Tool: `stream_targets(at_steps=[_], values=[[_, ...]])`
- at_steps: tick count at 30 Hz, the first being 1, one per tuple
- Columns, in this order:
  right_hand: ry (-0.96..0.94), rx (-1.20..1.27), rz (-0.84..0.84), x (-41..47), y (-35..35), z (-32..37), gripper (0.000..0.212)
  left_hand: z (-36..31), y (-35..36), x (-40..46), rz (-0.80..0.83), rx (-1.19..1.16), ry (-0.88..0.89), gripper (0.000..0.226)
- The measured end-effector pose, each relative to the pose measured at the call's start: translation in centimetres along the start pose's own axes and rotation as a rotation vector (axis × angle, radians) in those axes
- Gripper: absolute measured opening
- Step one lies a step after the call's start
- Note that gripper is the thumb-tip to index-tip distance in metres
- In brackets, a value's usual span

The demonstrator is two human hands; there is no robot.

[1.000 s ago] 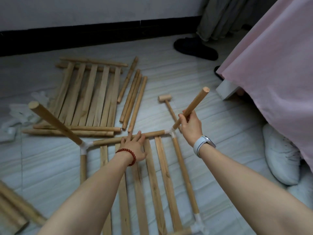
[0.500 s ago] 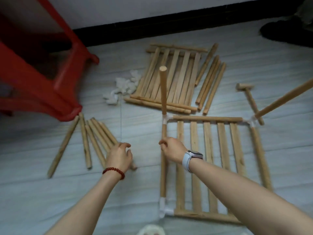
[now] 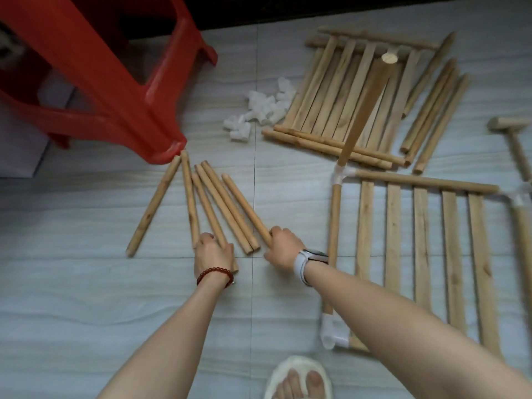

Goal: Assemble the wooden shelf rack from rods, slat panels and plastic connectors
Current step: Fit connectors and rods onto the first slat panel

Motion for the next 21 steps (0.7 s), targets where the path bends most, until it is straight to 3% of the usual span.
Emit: stream_targets(at_steps=[2,4,8,10,13,17,21], values=[[0.099,0.393,0.095,-0.8,-0.7,-0.9,0.006,0.1,0.1,0.2,-0.008,-0.045,-0.066,0.033],[0.158,0.666,0.192,-2.3,-1.7,-1.5,0.018,0.2,0.2,0.2,-0.003,-0.080,-0.128,0.028],[0.203,0.644,0.229,-6.0,-4.2,-3.6,0.013,0.5,0.0,-1.5,0.062,-0.251,-0.177,0.013],[0.199,0.572,0.158,-7.5,-5.7,-4.5,0.009,0.7,0.2,-2.8,0.100,-0.385,-0.185,0.007],[0.080,0.448,-0.038,-10.5,-8.6,-4.8,0.020,0.1,-0.4,-5.3,0.150,-0.544,-0.150,0.018],[-0.029,0.415,-0.336,-15.9,-13.4,-5.2,0.033,-3.8,-1.8,-9.5,0.204,-0.602,0.078,0.020],[-0.121,0.375,-0.553,-21.7,-17.2,-6.4,0.026,-9.6,-2.7,-15.2,0.399,-0.625,0.345,0.020]])
Point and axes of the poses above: each hand's wrist, its own x-axis towards the middle knuckle, its own y-axis out of the palm, z = x × y, the point moved 7 cm from there along x, towards the middle knuckle, and after that the axes turned 1 degree about x, right-handed, at the moved point
